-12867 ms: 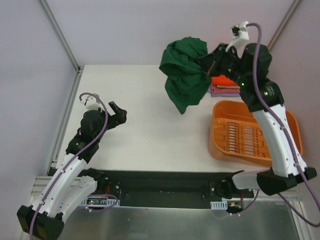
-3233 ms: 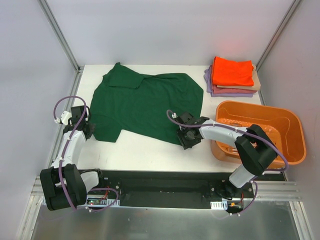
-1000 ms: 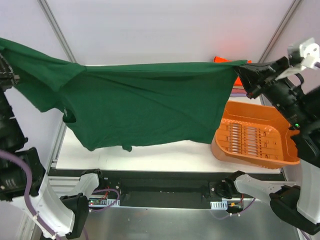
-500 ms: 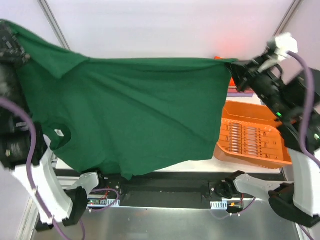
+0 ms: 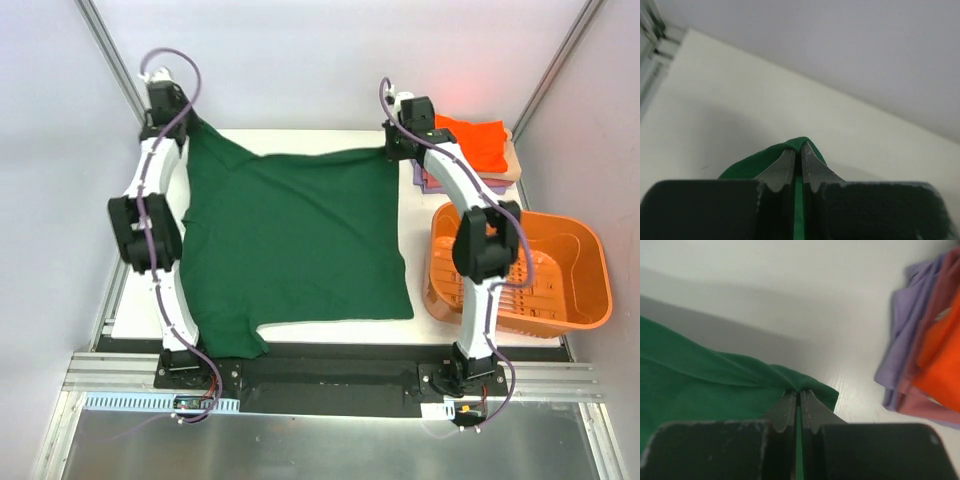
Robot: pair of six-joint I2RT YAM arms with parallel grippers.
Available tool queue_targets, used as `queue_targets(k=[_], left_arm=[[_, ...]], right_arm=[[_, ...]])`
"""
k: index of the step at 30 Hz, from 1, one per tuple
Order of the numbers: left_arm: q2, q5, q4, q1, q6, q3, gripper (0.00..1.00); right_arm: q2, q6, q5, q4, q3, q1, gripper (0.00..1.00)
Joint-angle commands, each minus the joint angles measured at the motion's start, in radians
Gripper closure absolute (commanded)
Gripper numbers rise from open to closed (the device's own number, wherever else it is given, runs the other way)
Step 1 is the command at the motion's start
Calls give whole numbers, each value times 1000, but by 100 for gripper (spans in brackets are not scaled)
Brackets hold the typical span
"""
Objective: Fold and stack the t-shirts
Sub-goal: Flatten out the tshirt
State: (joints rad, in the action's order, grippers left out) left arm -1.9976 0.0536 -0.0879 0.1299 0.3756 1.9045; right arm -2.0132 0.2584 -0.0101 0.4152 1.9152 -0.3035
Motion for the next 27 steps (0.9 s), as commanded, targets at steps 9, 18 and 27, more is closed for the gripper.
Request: queue_targets(k=[9, 18, 27], left_arm=[[-360, 61, 51, -50, -43, 188, 100], [-192, 6, 53, -53, 28, -5, 100], [78, -17, 45, -50, 186, -326, 100]], right_arm=[[-340, -38, -154, -29, 246, 58, 98], [-282, -30, -148, -50, 196, 60, 98], [-161, 47, -123, -16, 107, 58, 98]])
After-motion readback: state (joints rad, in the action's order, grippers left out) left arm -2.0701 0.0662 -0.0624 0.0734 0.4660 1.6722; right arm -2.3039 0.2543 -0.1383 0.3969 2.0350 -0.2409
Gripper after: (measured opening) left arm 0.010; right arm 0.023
